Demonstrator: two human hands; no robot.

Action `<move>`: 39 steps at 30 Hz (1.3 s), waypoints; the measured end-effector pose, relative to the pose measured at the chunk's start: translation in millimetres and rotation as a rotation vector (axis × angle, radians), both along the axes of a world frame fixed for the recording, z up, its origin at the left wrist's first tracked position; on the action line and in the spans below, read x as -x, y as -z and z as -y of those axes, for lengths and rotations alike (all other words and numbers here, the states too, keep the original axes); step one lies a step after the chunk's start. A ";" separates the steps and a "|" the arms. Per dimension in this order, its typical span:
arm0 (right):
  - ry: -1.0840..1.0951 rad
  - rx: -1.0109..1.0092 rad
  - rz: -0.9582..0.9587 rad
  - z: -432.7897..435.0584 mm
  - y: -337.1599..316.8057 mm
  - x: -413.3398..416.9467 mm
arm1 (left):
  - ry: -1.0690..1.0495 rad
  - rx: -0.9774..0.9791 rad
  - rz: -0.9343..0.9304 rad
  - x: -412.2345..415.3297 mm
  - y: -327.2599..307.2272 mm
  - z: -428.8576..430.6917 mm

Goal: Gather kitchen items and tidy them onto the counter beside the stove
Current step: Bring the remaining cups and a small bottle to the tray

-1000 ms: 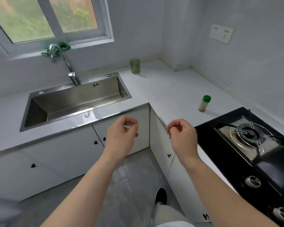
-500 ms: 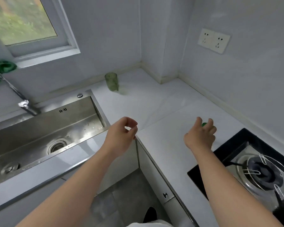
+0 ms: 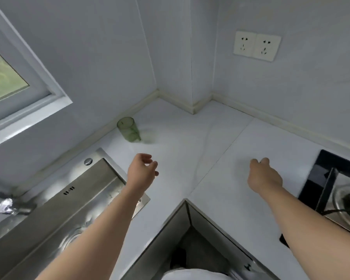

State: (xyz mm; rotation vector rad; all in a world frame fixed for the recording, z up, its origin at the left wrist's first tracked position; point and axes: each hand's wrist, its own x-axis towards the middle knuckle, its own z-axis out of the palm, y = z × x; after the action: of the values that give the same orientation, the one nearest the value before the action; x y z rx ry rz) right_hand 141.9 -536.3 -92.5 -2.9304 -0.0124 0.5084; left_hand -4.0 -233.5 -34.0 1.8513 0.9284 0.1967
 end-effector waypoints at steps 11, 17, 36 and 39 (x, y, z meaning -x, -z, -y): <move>-0.232 -0.186 0.221 -146.7 -72.1 37.1 | -0.348 0.595 -0.022 -144.5 29.6 -135.9; -0.210 -0.243 0.327 -163.7 -95.8 41.1 | -0.534 0.693 -0.025 -179.8 58.3 -163.9; 0.238 -0.269 0.518 -7.9 -119.3 144.0 | 0.417 0.313 0.115 -90.7 -6.2 67.7; 0.341 -0.262 0.580 41.7 -127.2 190.6 | 0.655 0.311 0.137 -57.2 -26.6 142.8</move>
State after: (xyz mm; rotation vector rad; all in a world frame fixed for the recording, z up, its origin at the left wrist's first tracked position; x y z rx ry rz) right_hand -48.7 -577.9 34.7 -2.6307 0.3142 -0.3681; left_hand 53.1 -376.3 -7.4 1.7254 0.2089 -0.2123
